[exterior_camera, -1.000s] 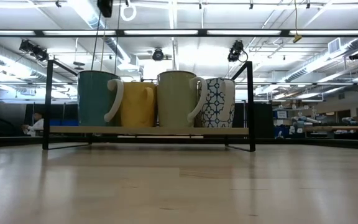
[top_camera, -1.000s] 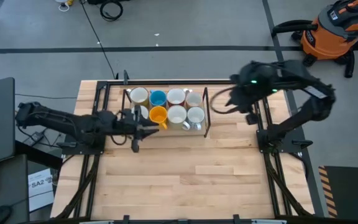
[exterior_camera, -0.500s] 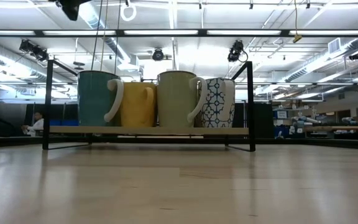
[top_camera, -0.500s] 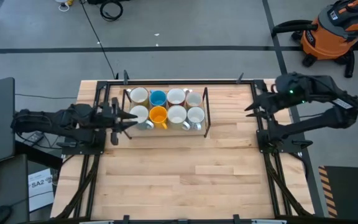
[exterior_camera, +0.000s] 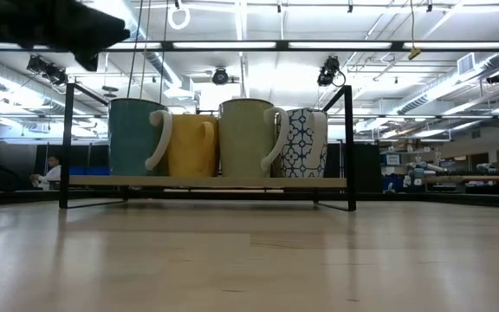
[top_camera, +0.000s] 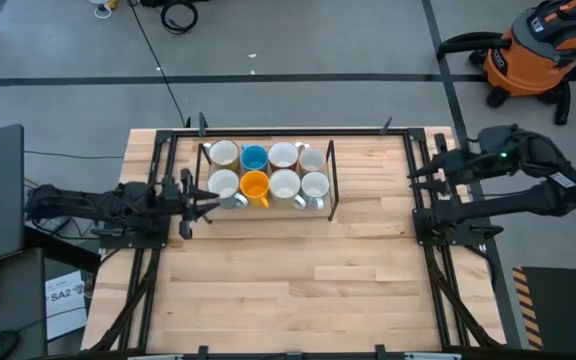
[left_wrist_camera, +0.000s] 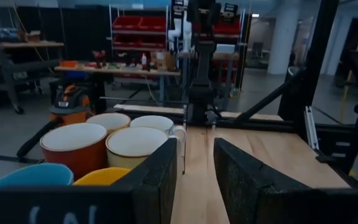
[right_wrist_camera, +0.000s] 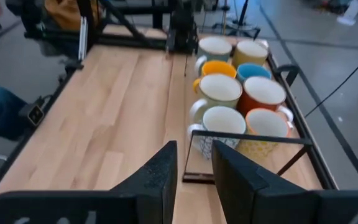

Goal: Place coffee mugs
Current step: Return to Home Position

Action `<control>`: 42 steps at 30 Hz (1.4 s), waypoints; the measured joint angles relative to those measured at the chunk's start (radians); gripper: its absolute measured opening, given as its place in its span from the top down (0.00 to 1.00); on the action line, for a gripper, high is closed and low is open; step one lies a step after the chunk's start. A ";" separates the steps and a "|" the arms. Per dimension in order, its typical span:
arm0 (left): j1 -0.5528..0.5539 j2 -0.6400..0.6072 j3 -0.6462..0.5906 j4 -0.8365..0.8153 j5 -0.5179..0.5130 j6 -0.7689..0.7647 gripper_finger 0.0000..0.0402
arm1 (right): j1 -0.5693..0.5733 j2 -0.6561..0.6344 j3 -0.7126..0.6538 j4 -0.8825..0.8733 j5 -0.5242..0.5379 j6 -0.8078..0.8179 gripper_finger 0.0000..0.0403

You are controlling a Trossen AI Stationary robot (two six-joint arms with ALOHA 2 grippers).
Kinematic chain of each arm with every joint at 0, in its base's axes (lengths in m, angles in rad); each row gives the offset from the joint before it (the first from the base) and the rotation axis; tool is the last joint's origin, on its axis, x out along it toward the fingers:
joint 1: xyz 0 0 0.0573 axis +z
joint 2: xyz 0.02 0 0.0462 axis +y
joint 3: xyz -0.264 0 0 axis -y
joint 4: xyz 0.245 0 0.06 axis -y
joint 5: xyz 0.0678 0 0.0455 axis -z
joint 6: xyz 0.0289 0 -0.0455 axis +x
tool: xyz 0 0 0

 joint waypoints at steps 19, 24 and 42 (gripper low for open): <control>0.000 -0.265 -0.244 0.074 -0.043 0.031 0.72 | 0.000 -0.282 -0.123 0.095 0.003 0.079 0.74; 0.001 -0.269 -0.243 0.067 -0.048 0.062 0.72 | 0.000 -0.346 -0.162 0.094 0.003 0.087 0.74; 0.001 -0.269 -0.244 0.060 -0.074 0.076 0.72 | 0.000 -0.567 -0.554 0.427 -0.005 0.180 0.74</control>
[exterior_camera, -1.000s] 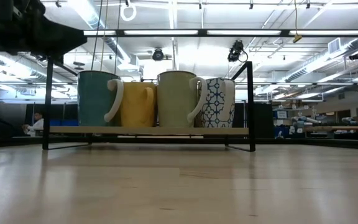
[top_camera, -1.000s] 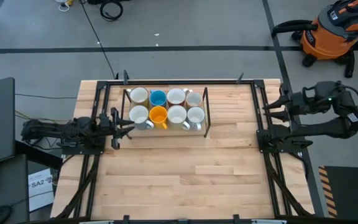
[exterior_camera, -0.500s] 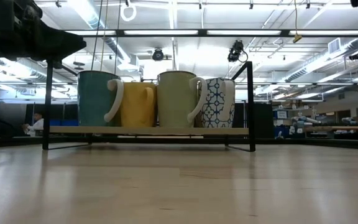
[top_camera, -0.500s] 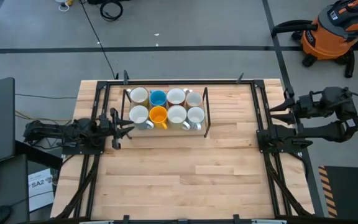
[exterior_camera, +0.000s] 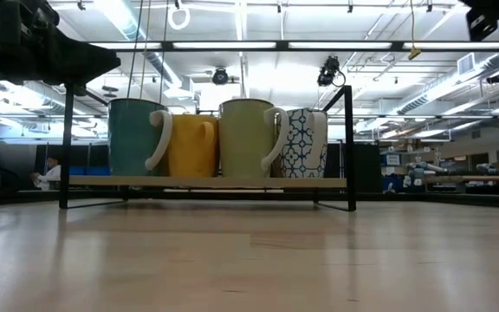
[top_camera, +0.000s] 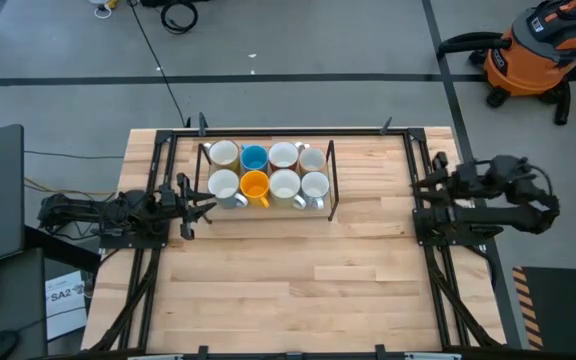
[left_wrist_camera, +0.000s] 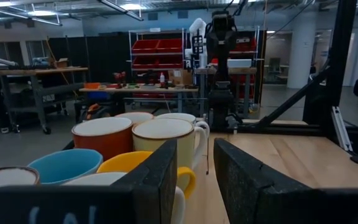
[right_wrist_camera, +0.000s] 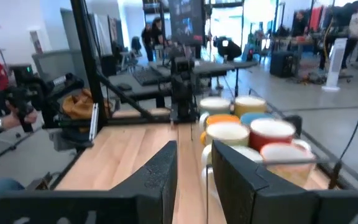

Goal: Place coffee mugs
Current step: Return to Home Position

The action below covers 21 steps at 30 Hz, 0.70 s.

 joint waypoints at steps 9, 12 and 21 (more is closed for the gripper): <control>0.000 0.000 0.000 -0.005 -0.002 0.000 0.72 | 0.000 0.005 -0.240 0.356 -0.024 -0.024 0.74; 0.000 0.000 0.000 -0.006 -0.014 0.001 0.72 | 0.000 0.005 -0.317 0.452 -0.024 -0.025 0.74; 0.000 0.000 0.000 -0.012 -0.036 0.003 0.72 | 0.000 0.005 -0.489 0.647 -0.012 -0.027 0.74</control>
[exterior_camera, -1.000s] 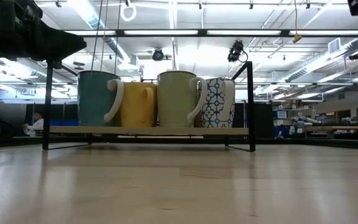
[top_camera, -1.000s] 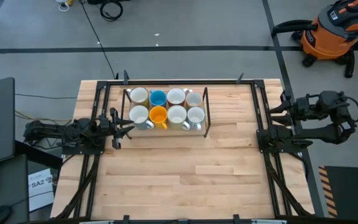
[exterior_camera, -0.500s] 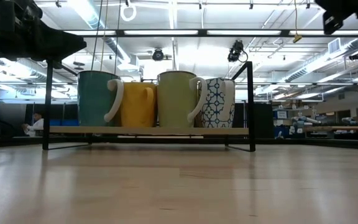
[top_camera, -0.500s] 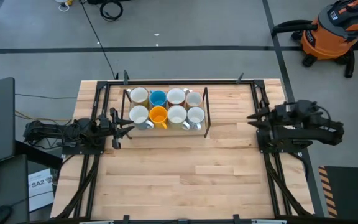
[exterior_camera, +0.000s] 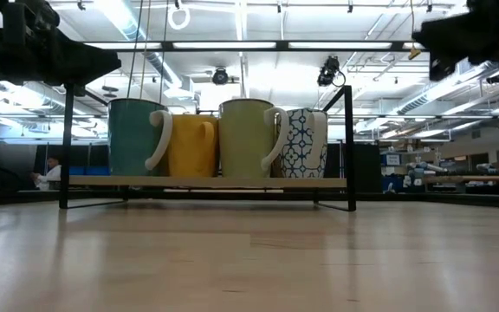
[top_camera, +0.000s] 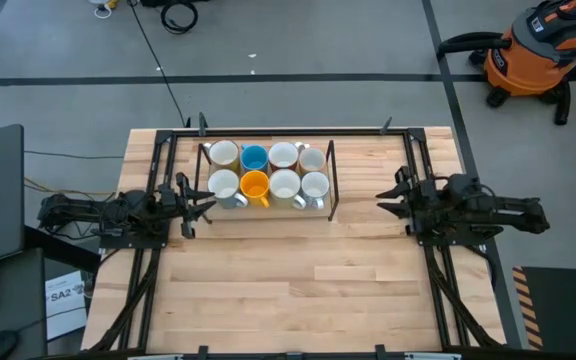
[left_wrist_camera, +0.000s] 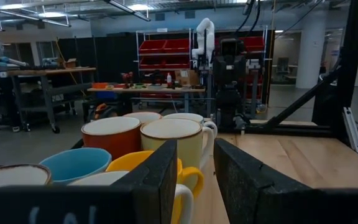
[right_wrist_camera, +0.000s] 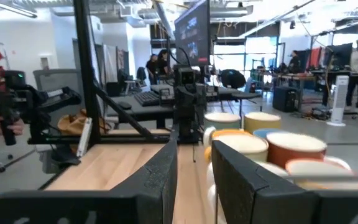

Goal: Place coffee mugs
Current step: Return to Home Position

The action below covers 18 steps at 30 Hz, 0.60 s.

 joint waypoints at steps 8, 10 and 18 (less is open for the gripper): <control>0.000 0.000 0.000 -0.001 -0.001 -0.002 0.72 | -0.002 0.000 -0.129 0.140 0.133 -0.008 0.74; 0.000 0.000 0.000 -0.001 -0.001 -0.002 0.72 | -0.002 0.001 -0.142 0.124 0.166 -0.009 0.74; 0.000 0.001 0.000 -0.002 -0.002 0.053 0.72 | -0.002 0.006 -0.142 0.025 0.201 -0.009 0.74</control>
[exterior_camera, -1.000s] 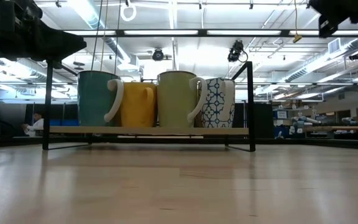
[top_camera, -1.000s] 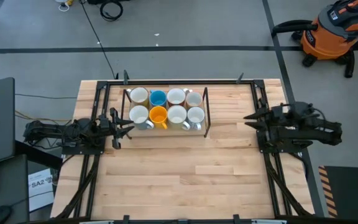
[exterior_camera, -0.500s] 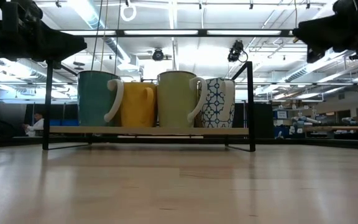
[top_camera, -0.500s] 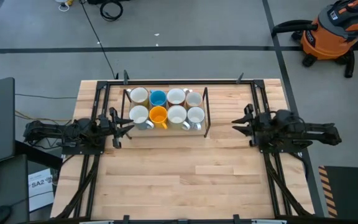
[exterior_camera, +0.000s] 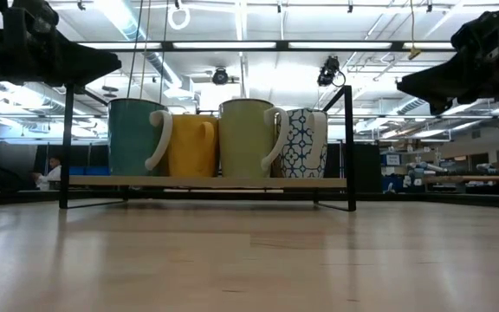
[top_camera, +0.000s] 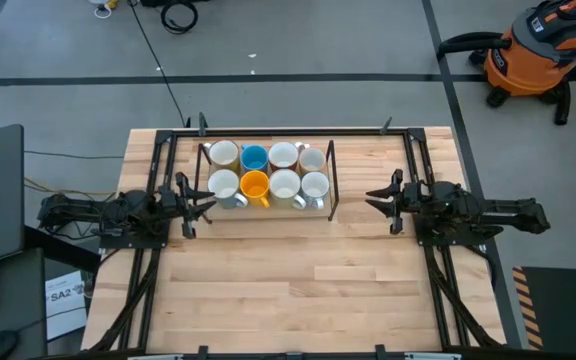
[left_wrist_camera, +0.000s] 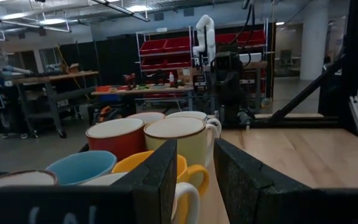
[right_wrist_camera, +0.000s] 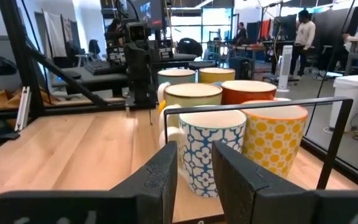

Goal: Place coffee mugs
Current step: Return to Home Position

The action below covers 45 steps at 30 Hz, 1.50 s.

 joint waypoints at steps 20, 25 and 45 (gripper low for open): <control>0.000 0.000 -0.002 -0.015 -0.019 0.030 0.72 | 0.000 0.000 0.000 0.000 -0.007 0.001 0.74; 0.000 0.001 -0.002 0.103 -0.021 0.021 0.72 | 0.000 0.000 0.000 0.000 -0.007 0.001 0.74; 0.000 0.001 -0.002 0.141 -0.018 0.021 0.72 | 0.000 0.000 0.000 0.000 -0.007 0.001 0.74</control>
